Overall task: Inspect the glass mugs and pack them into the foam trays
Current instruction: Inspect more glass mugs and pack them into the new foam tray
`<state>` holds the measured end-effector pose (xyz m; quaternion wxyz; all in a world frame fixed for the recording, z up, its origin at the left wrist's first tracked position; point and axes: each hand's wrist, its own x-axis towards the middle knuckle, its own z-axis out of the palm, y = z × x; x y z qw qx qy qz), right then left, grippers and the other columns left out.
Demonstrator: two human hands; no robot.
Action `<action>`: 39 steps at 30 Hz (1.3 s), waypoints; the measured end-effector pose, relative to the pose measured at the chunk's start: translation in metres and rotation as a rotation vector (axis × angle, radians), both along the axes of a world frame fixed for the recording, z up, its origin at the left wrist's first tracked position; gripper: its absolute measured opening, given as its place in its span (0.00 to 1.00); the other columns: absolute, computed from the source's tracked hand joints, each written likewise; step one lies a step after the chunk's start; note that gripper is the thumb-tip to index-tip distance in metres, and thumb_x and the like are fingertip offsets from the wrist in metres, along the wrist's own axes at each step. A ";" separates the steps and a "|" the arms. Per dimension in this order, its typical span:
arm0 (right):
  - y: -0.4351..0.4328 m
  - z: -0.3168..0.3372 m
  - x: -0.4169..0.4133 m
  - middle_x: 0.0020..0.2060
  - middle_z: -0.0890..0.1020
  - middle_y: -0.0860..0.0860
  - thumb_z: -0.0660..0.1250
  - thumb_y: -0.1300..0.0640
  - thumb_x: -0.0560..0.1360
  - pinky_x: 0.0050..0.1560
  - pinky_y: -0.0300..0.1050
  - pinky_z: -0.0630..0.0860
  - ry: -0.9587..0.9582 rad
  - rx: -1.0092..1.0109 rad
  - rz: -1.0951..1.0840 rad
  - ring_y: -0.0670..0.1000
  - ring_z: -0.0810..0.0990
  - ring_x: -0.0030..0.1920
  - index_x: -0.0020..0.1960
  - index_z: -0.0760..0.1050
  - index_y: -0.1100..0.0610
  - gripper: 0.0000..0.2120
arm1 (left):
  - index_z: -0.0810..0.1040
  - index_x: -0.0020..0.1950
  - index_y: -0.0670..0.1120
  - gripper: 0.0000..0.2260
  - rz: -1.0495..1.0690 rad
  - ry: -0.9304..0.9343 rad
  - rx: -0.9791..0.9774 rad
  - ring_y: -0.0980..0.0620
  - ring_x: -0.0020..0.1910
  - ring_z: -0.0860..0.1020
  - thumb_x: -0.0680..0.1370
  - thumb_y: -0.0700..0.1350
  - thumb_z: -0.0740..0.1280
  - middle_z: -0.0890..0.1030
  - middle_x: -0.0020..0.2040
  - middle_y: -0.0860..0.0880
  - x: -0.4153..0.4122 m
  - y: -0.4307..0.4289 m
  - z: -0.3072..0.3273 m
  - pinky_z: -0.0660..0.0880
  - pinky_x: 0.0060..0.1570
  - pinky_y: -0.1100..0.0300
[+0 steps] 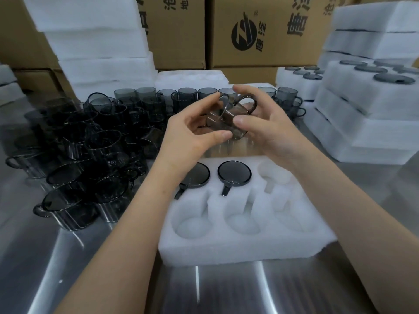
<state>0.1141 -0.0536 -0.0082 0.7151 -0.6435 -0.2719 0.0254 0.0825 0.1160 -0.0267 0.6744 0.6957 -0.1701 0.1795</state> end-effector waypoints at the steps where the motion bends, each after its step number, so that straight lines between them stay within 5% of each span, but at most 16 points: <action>1: -0.004 0.003 0.000 0.49 0.81 0.54 0.69 0.63 0.70 0.53 0.46 0.77 -0.053 -0.088 -0.029 0.52 0.79 0.50 0.71 0.67 0.53 0.31 | 0.72 0.69 0.48 0.32 -0.025 0.001 0.008 0.56 0.55 0.81 0.68 0.28 0.74 0.80 0.59 0.50 0.000 0.000 0.000 0.78 0.56 0.60; 6: -0.030 0.021 -0.006 0.49 0.77 0.52 0.72 0.57 0.67 0.49 0.40 0.77 -0.222 -0.555 -0.042 0.46 0.80 0.46 0.75 0.62 0.40 0.40 | 0.71 0.69 0.52 0.36 -0.130 0.009 0.009 0.53 0.53 0.82 0.67 0.26 0.74 0.75 0.65 0.47 -0.001 0.000 0.000 0.78 0.53 0.60; 8: -0.030 0.026 -0.011 0.53 0.78 0.49 0.70 0.56 0.66 0.54 0.40 0.78 -0.242 -0.674 -0.035 0.46 0.80 0.53 0.71 0.64 0.33 0.38 | 0.71 0.68 0.52 0.36 -0.151 0.015 0.026 0.53 0.51 0.83 0.67 0.25 0.73 0.75 0.66 0.47 -0.001 -0.002 -0.001 0.78 0.52 0.61; 11: -0.030 0.030 -0.013 0.49 0.82 0.44 0.71 0.58 0.68 0.44 0.32 0.76 -0.232 -0.751 -0.048 0.39 0.80 0.47 0.60 0.71 0.27 0.31 | 0.73 0.67 0.52 0.31 -0.092 0.001 0.087 0.54 0.48 0.84 0.69 0.28 0.74 0.77 0.63 0.47 -0.001 -0.004 -0.001 0.79 0.51 0.62; 13: -0.035 0.033 -0.015 0.45 0.83 0.41 0.73 0.57 0.68 0.41 0.33 0.75 -0.188 -0.828 -0.090 0.38 0.80 0.43 0.53 0.75 0.31 0.23 | 0.76 0.64 0.50 0.23 0.040 -0.003 0.074 0.50 0.45 0.84 0.73 0.32 0.72 0.80 0.58 0.48 0.000 -0.002 0.000 0.79 0.49 0.61; 16: -0.046 0.030 -0.020 0.46 0.82 0.53 0.77 0.55 0.65 0.48 0.54 0.77 -0.085 -0.919 -0.150 0.54 0.80 0.44 0.50 0.73 0.44 0.19 | 0.79 0.58 0.47 0.12 0.171 0.026 -0.025 0.53 0.38 0.83 0.78 0.33 0.66 0.83 0.51 0.49 0.002 0.003 0.001 0.78 0.40 0.63; 20: -0.048 0.031 -0.034 0.41 0.80 0.51 0.75 0.45 0.61 0.40 0.47 0.72 -0.065 -1.074 -0.317 0.49 0.78 0.38 0.47 0.68 0.46 0.21 | 0.80 0.52 0.49 0.10 0.184 0.049 -0.007 0.55 0.37 0.82 0.79 0.35 0.64 0.84 0.48 0.50 0.003 0.003 0.001 0.76 0.37 0.64; 27: -0.037 0.024 -0.034 0.44 0.72 0.44 0.68 0.39 0.64 0.43 0.44 0.72 -0.117 -1.329 -0.359 0.43 0.73 0.44 0.43 0.72 0.45 0.13 | 0.78 0.58 0.48 0.12 0.195 0.091 0.016 0.53 0.37 0.83 0.80 0.35 0.63 0.84 0.49 0.49 0.004 0.003 -0.001 0.76 0.37 0.65; 33: -0.033 0.020 -0.036 0.45 0.65 0.42 0.61 0.36 0.71 0.41 0.44 0.67 -0.103 -1.459 -0.268 0.44 0.71 0.46 0.48 0.66 0.43 0.13 | 0.80 0.54 0.50 0.11 0.192 0.125 0.042 0.55 0.36 0.82 0.80 0.36 0.62 0.84 0.49 0.50 0.005 0.002 -0.001 0.75 0.36 0.66; 36: -0.031 0.008 -0.042 0.50 0.63 0.46 0.52 0.35 0.75 0.51 0.48 0.63 -0.190 -1.563 -0.265 0.51 0.64 0.57 0.56 0.63 0.48 0.19 | 0.80 0.53 0.51 0.11 0.188 0.131 0.051 0.55 0.36 0.83 0.80 0.36 0.62 0.84 0.48 0.51 0.004 0.002 -0.001 0.76 0.37 0.65; 39: -0.033 0.003 -0.046 0.65 0.60 0.48 0.44 0.33 0.71 0.64 0.49 0.61 -0.219 -1.548 -0.259 0.51 0.58 0.68 0.68 0.60 0.49 0.32 | 0.80 0.53 0.50 0.11 0.187 0.143 0.051 0.55 0.36 0.82 0.80 0.36 0.63 0.84 0.48 0.51 0.004 0.001 -0.001 0.75 0.36 0.66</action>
